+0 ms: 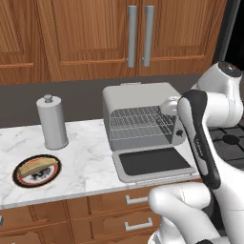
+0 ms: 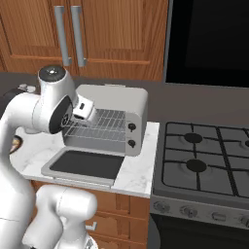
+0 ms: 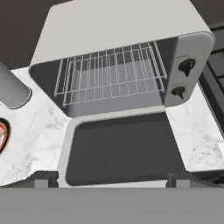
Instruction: Pull the toaster oven rack outwards. Pick up the baguette from the plate and place it on the toaster oven rack. Close the toaster oven door fully and set the temperature to the lowest setting.
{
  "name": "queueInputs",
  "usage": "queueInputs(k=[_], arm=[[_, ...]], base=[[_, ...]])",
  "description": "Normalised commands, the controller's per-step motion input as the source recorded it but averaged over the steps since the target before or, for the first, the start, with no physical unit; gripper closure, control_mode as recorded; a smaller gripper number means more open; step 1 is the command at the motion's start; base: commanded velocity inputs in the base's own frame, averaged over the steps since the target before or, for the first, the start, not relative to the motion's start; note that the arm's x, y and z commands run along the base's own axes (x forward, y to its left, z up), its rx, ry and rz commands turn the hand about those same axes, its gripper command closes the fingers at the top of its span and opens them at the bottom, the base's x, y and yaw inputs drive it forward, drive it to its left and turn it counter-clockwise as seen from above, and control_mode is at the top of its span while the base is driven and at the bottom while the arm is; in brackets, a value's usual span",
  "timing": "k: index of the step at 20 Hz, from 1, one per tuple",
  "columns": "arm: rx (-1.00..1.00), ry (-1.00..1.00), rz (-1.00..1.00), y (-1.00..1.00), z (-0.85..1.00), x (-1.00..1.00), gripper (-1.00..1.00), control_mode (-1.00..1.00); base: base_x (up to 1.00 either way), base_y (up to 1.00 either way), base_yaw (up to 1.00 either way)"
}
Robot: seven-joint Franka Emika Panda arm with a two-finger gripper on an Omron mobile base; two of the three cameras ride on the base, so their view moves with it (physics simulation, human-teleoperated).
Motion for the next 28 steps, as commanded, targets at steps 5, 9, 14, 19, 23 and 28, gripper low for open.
queueInputs(k=[5,9,14,19,23,28], arm=[[0.21,-0.18,-0.25,-0.02,0.0,-0.47,-1.0,-1.0],[0.28,-0.03,-0.1,-0.16,0.0,-0.15,-1.0,-1.0],[0.31,0.0,-0.04,-0.24,-0.06,0.0,-1.0,-1.0],[0.28,0.0,-0.04,-0.22,-0.14,0.01,-1.0,-1.0],[0.23,-0.02,-0.06,-0.08,-0.27,0.15,-1.0,-1.0],[0.16,0.0,-0.01,0.0,-0.18,0.37,-1.0,-1.0]], base=[[0.0,0.0,0.0],[0.0,0.0,0.0],[0.0,0.0,0.0],[0.0,0.0,0.0],[0.0,0.0,0.0],[0.0,0.0,0.0]])
